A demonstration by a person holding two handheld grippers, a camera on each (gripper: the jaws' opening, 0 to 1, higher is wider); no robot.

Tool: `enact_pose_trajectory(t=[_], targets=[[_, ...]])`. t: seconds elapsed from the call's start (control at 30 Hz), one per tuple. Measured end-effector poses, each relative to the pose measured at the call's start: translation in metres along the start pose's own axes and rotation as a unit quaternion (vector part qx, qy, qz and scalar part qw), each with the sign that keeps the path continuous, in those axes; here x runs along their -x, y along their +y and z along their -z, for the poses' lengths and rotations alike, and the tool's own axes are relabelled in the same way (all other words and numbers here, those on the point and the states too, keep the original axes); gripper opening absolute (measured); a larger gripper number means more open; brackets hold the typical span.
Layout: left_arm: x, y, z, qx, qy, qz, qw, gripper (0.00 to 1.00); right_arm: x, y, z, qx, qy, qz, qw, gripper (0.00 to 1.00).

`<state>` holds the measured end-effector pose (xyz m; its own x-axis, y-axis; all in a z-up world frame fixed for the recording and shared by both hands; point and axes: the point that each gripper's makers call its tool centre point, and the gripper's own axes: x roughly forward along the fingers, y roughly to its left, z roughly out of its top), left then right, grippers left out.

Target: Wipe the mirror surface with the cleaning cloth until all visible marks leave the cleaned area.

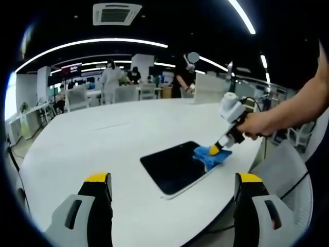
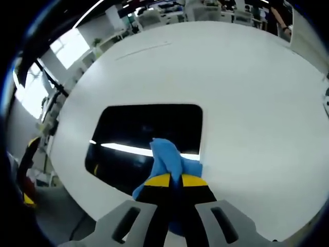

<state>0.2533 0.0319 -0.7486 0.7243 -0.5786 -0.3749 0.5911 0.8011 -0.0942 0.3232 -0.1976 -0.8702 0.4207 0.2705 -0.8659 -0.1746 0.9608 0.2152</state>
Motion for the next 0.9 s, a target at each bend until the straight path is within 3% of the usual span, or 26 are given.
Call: enact_pose_trajectory(t=[0.9], targets=[[-0.001, 0.000, 0.001, 0.000, 0.001, 0.005, 1.0000, 0.99, -0.004, 0.008, -0.001, 0.000, 0.002, 0.000, 1.0000, 0.00]])
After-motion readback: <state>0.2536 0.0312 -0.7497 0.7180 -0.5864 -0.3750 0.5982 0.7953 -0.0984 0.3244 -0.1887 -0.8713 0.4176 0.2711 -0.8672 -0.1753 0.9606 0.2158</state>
